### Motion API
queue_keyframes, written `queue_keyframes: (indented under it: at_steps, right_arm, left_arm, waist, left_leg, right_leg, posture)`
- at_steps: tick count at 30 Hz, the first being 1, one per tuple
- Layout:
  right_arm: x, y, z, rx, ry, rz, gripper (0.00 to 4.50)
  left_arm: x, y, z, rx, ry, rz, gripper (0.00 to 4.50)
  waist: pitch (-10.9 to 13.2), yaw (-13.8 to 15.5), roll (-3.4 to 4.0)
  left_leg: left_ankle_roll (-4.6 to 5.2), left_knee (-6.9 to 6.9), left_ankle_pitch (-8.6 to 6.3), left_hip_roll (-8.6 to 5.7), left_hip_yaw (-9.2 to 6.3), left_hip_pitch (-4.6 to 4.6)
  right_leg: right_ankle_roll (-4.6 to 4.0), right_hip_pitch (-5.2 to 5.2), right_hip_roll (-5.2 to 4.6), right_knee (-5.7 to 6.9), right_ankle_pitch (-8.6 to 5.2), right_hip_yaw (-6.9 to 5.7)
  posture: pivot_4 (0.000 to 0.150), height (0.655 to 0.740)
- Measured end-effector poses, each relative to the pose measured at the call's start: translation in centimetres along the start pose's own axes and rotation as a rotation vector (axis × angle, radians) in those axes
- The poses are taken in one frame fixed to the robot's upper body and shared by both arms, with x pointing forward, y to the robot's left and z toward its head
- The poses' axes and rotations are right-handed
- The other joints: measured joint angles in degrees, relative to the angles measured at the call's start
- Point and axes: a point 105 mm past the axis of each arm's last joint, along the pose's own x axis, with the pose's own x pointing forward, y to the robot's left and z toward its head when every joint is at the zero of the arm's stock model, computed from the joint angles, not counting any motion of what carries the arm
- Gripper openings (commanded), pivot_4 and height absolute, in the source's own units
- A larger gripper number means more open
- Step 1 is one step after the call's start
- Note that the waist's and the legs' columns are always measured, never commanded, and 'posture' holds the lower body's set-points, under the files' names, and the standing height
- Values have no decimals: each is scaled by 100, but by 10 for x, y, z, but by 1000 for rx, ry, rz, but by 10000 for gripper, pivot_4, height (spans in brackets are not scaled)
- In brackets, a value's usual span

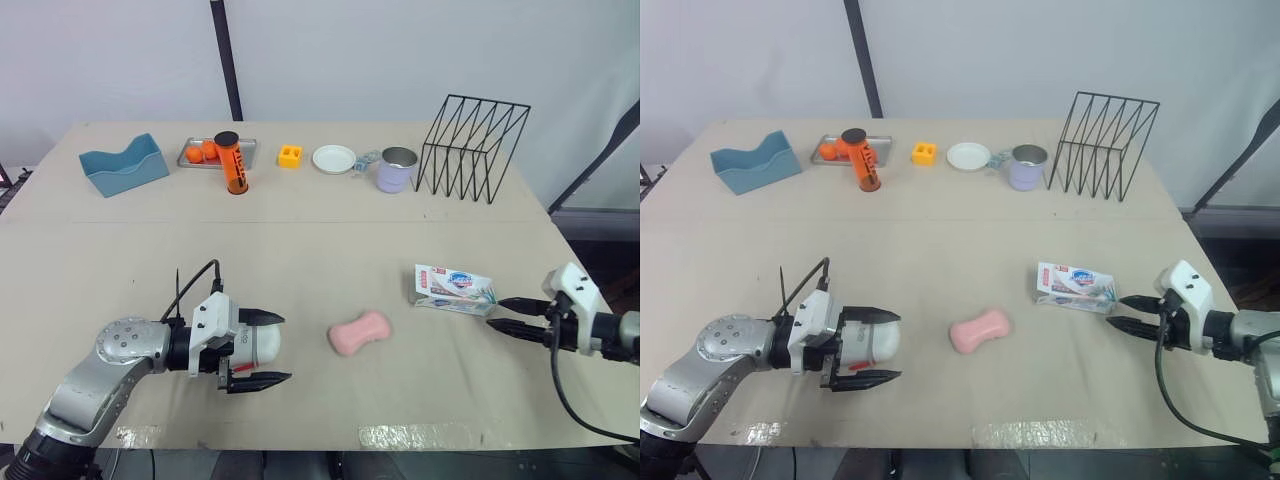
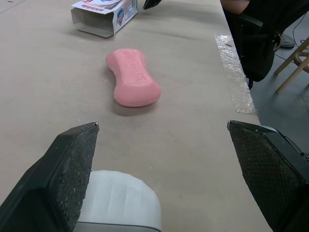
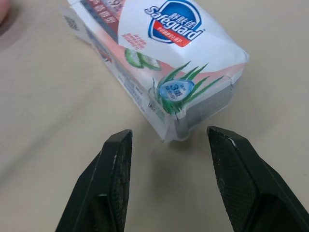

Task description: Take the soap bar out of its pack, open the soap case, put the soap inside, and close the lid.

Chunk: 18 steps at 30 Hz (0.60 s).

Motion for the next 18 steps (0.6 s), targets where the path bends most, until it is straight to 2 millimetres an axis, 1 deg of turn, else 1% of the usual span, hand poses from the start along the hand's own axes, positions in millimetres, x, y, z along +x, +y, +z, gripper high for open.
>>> queue_keyframes:
  at_steps: [1,2,3,4,5,6,8,9,10,11,12,15,18]
  right_arm:
    - [-5,-2,1,-23,-6,10,32103]
    - [-7,-3,2,-30,-13,13,34326]
    - [-8,-5,6,-42,-37,23,39630]
    - [-8,-6,9,-52,-50,28,41995]
    - [-9,-7,18,-83,-91,44,44103]
    - [-9,-8,24,-101,-109,50,44103]
    - [-10,-7,43,-167,-171,78,44103]
    - [-10,-6,47,-183,-183,84,44103]
    - [-7,-3,55,-212,-211,109,44103]
    - [-4,1,59,-228,-222,126,44103]
    - [3,8,64,-246,-247,160,44103]
    - [23,30,72,-275,-283,270,44103]
    - [37,50,81,-302,-314,358,44103]
  left_arm:
    - [0,0,0,0,-1,0,45000]
    - [0,0,0,0,-1,0,45000]
    - [0,0,0,0,0,-1,45000]
    - [0,0,0,0,-1,-1,45000]
    - [0,0,0,2,-1,-3,45000]
    - [0,0,1,4,-1,-3,45000]
    - [0,1,2,9,-2,-7,45000]
    - [0,1,2,9,-2,-8,45000]
    - [0,1,1,5,-1,-7,45000]
    - [0,2,0,3,0,-5,45000]
    - [-1,3,0,0,1,-3,45000]
    - [-1,3,0,1,1,-2,45000]
    - [-1,4,0,0,1,0,45000]
  waist:
    - [0,0,0]
    - [0,0,0]
    - [0,-6,0]
    - [1,-11,2]
    - [1,-15,4]
    - [1,-22,3]
    - [2,-18,3]
    - [2,-12,3]
    - [2,-9,2]
    - [2,-9,2]
    - [2,-10,1]
    - [2,-9,2]
    - [2,-7,2]
  left_leg:
    - [0,0,0,0,1,1]
    - [0,0,0,0,2,1]
    - [0,0,0,1,4,3]
    - [0,0,0,2,8,5]
    - [1,0,0,2,13,9]
    - [2,-2,-1,4,21,18]
    - [3,-3,-2,5,22,22]
    - [4,-3,-2,5,22,22]
    - [5,-3,-3,4,23,21]
    - [6,-3,-3,4,23,21]
    - [5,-2,-3,5,23,21]
    - [5,-2,-3,5,23,21]
    - [5,-2,-3,5,23,20]
  right_leg:
    - [0,0,0,0,0,1]
    - [0,0,0,0,0,1]
    - [0,1,1,0,0,3]
    - [0,1,1,0,0,7]
    - [0,2,2,1,0,12]
    - [0,5,4,1,0,22]
    - [0,9,5,1,0,24]
    - [0,9,5,1,0,24]
    - [-1,9,4,1,0,25]
    - [-1,9,4,1,1,25]
    - [-1,9,4,1,1,26]
    - [-1,9,4,2,1,27]
    - [-4,8,3,2,2,26]
  posture:
    - [1500,7400]
    - [1500,7400]
    - [1500,7400]
    - [1500,7400]
    - [1500,7400]
    - [1500,7400]
    - [1500,7400]
    - [1500,7400]
    - [1500,7400]
    - [1500,7400]
    - [1500,7400]
    - [1500,7400]
    - [1500,7400]
